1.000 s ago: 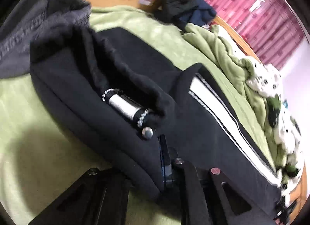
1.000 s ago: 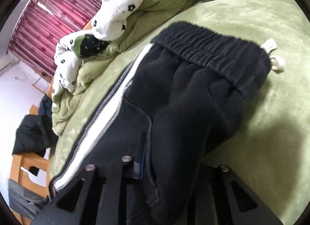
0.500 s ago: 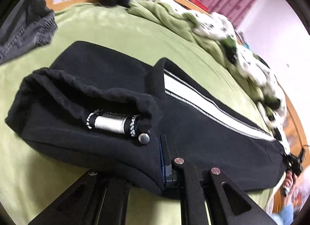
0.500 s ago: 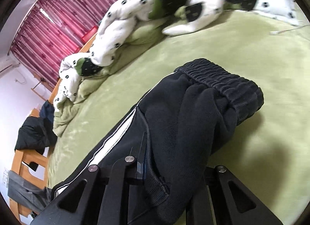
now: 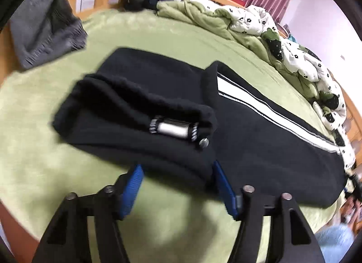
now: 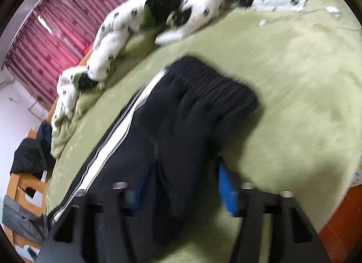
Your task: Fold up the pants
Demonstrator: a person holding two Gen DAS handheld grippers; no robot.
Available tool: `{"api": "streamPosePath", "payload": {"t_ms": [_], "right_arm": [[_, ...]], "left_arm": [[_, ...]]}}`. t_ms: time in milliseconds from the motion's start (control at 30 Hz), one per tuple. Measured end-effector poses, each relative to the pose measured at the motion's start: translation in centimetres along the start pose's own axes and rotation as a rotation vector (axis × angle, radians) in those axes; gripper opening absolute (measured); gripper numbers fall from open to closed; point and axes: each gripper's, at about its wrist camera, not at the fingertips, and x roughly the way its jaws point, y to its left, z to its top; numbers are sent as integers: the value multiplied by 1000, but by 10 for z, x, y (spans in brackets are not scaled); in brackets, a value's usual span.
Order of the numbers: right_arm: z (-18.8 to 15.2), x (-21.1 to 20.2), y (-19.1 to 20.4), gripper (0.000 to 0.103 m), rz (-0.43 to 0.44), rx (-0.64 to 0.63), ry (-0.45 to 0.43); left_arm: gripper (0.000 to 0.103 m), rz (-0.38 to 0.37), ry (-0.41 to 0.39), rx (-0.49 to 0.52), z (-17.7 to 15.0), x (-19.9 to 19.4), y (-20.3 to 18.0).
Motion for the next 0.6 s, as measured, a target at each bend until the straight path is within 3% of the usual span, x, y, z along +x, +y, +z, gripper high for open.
{"api": "streamPosePath", "payload": {"t_ms": [133, 200, 267, 333, 400, 467, 533, 600], "right_arm": [[17, 28, -24, 72, 90, 149, 47], [21, 49, -26, 72, 90, 195, 82], [26, 53, -21, 64, 71, 212, 40], [32, 50, -9, 47, 5, 154, -5], [43, 41, 5, 44, -6, 56, -69], [46, 36, 10, 45, 13, 45, -88], [47, 43, 14, 55, -46, 17, -28], [43, 49, 8, 56, -97, -21, 43]], "left_arm": [[63, 27, -37, -19, 3, -22, 5], [63, -8, -55, -30, 7, -31, 2], [63, -59, -66, -16, 9, -38, -4], [63, -53, -93, -4, 17, -38, -19], [63, -49, -100, 15, 23, -33, -30], [63, -36, -99, 35, 28, -25, -37], [63, -1, -95, 55, 32, -14, -44], [63, 37, -70, 71, 36, 4, -48]]}}
